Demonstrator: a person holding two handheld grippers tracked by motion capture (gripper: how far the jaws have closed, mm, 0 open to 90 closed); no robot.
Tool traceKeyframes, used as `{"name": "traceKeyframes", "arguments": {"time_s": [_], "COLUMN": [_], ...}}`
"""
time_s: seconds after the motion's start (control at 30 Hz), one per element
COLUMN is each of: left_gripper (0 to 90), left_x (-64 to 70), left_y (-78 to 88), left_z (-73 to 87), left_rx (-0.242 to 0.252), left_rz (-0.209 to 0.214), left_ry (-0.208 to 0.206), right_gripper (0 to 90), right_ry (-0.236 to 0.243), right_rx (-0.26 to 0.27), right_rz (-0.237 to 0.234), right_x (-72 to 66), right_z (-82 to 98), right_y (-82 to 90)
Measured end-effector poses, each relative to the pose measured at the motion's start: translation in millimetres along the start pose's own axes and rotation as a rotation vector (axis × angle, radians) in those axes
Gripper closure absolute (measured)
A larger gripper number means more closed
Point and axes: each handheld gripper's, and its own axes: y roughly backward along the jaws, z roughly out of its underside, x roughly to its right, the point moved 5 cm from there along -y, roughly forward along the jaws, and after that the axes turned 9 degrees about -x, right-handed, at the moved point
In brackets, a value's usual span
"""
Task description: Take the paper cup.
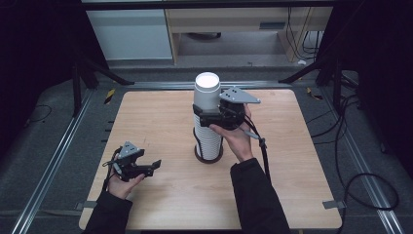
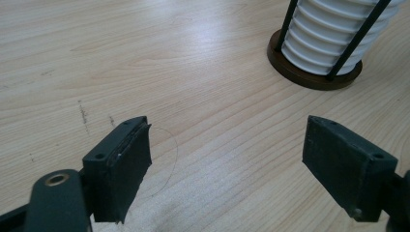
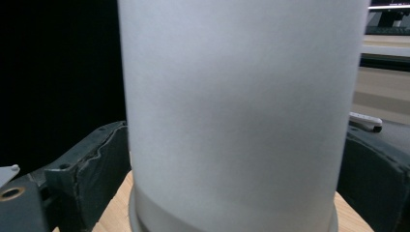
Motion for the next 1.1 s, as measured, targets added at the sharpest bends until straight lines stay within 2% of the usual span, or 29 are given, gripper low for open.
{"name": "traceKeyframes", "arguments": {"time_s": [0.2, 0.43, 0.83, 0.93, 0.97, 1.1], "left_gripper": [16.9, 16.9, 16.8, 16.8, 16.8, 16.7], "left_x": [-0.4, 0.0, -0.5, -0.7, -0.6, 0.0], "left_y": [-0.1, -0.8, -1.7, -1.6, -1.7, -2.0], "left_z": [0.1, 0.5, 1.2, 1.2, 1.2, 1.3], "left_rx": [-0.001, -0.004, -0.008, -0.008, -0.009, -0.011], "left_rz": [0.003, 0.004, 0.005, 0.005, 0.006, 0.009], "left_ry": [0.001, 0.001, 0.003, 0.005, 0.004, 0.003], "right_gripper": [5.8, 8.2, 11.4, 12.0, 12.1, 12.5], "right_ry": [-0.014, -0.002, 0.008, 0.014, -0.001, 0.002], "right_rx": [-0.002, 0.003, 0.015, 0.038, 0.061, 0.05], "right_rz": [0.01, 0.023, 0.042, 0.04, 0.032, 0.034], "right_x": [2.1, 1.3, -1.0, -0.8, -1.1, -0.9], "right_z": [1.6, 3.5, 2.9, 1.4, -2.6, -6.3], "right_y": [-5.0, -9.4, -7.0, -5.0, -1.5, 1.7]}}
